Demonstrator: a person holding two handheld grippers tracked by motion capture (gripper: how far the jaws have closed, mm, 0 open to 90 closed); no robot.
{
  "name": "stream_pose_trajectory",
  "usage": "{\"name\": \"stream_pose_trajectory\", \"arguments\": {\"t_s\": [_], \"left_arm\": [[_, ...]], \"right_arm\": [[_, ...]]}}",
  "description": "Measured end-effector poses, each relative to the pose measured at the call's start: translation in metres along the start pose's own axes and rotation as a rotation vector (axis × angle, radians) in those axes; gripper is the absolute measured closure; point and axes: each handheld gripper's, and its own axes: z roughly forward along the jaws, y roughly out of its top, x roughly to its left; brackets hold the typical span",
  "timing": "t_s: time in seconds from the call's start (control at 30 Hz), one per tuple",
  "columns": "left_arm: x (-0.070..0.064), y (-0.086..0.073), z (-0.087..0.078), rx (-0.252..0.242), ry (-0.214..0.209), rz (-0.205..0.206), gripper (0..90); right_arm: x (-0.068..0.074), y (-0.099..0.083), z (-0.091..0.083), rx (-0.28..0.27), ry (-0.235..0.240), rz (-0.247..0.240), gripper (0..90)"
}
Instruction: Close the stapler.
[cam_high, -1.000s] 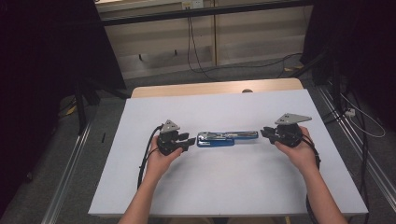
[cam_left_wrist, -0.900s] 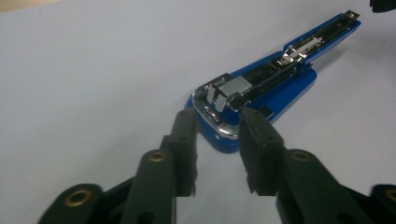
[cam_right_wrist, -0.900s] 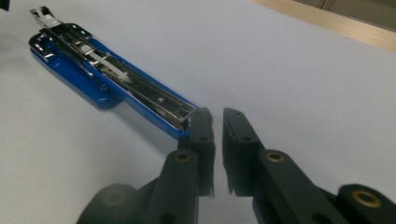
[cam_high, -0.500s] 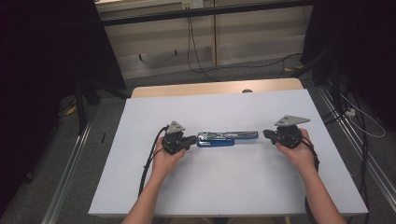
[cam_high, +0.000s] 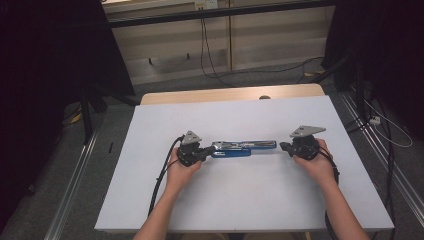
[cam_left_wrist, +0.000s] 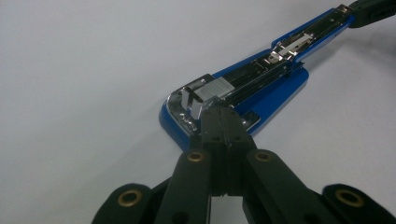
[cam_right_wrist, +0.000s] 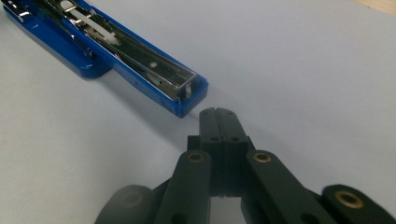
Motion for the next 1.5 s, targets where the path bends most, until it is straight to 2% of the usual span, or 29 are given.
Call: {"name": "stream_pose_trajectory", "arguments": {"t_s": [0.27, 0.43, 0.57, 1.1, 1.5], "left_arm": [[-0.001, 0.000, 0.002, 0.004, 0.002, 0.013, 90.0], [-0.002, 0.000, 0.003, -0.002, 0.000, 0.008, 90.0], [-0.001, 0.000, 0.003, 0.004, 0.001, 0.024, 90.0], [-0.006, -0.001, 0.007, -0.001, -0.002, 0.042, 90.0], [-0.005, -0.002, 0.010, 0.002, 0.011, 0.061, 90.0]], "right_arm": [[0.002, -0.001, 0.005, 0.027, 0.019, 0.004, 90.0], [0.004, -0.002, 0.009, 0.042, 0.035, -0.001, 90.0], [0.006, -0.002, 0.011, 0.047, 0.042, -0.005, 90.0], [0.006, -0.002, 0.013, 0.038, 0.053, 0.000, 90.0], [0.006, -0.001, 0.012, 0.034, 0.057, -0.005, 90.0]]}}
